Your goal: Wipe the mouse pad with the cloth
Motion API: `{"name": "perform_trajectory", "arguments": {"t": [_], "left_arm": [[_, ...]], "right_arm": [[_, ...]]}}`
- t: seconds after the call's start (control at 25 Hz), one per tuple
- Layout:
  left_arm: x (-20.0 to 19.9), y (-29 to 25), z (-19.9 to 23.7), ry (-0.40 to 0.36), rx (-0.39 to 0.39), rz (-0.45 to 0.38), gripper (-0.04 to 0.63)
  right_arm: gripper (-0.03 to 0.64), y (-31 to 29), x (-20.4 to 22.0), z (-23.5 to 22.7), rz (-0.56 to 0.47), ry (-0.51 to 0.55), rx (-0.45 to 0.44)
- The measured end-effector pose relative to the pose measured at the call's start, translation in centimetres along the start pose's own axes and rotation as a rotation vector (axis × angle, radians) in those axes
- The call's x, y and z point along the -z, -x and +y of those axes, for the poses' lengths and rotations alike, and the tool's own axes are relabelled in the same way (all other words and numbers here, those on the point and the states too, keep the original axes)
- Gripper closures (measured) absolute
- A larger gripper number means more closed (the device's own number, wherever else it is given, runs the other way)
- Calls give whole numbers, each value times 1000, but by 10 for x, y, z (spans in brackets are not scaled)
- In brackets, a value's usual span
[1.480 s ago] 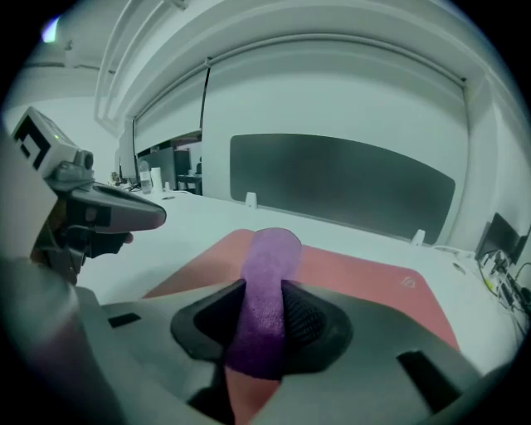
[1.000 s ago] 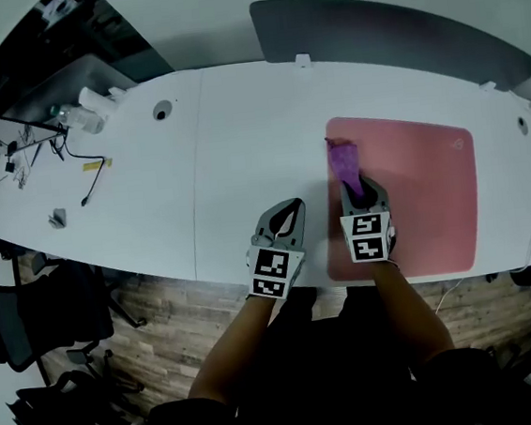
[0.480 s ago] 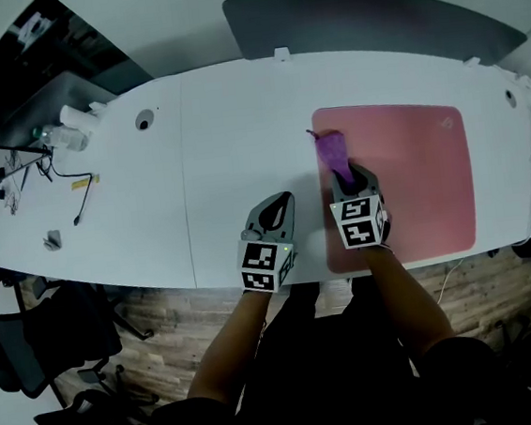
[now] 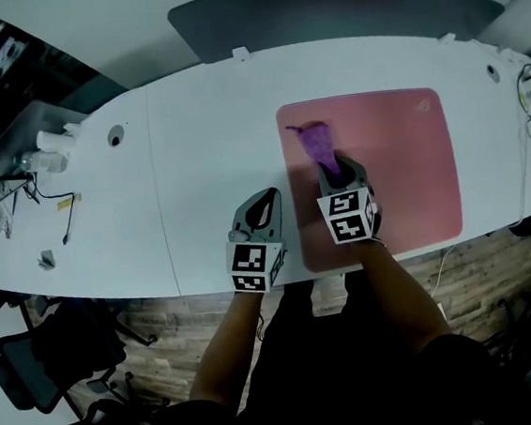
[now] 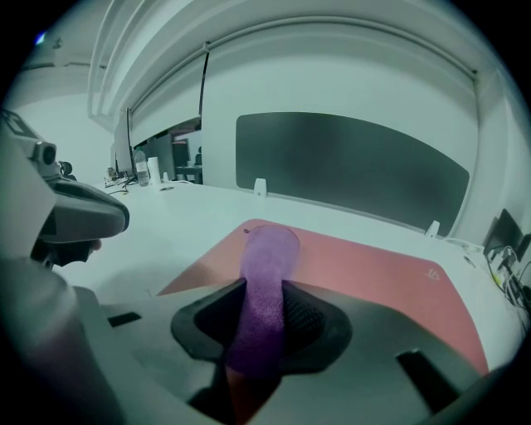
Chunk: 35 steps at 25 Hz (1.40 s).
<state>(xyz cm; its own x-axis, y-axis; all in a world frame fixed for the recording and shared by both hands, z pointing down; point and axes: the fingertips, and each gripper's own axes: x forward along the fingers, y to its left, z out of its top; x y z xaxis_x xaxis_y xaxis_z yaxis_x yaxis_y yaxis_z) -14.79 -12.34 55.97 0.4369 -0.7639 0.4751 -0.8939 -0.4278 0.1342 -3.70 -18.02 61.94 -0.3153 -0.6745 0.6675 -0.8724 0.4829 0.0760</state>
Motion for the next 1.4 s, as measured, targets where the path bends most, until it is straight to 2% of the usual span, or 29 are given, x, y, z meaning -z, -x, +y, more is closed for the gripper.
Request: {"name": "perform_trajectory", "arguments": {"t": [0.44,0.64,1.0,1.4], "left_arm": [[-13,-42,-51,-26,39,2,574],[-17,-58,-78,-74,66,6,574],[-18,-82,-112,-77,94,20,574],[-33,-97,-125,-74,68,-9,574]], "right_arm": [[492,16,22,-65,14,-8,43],[492,24,33,-94,17,-26,65],[492,41,54,-145,29,-42,115],[492,61,77,-199,22,-25,172]]}}
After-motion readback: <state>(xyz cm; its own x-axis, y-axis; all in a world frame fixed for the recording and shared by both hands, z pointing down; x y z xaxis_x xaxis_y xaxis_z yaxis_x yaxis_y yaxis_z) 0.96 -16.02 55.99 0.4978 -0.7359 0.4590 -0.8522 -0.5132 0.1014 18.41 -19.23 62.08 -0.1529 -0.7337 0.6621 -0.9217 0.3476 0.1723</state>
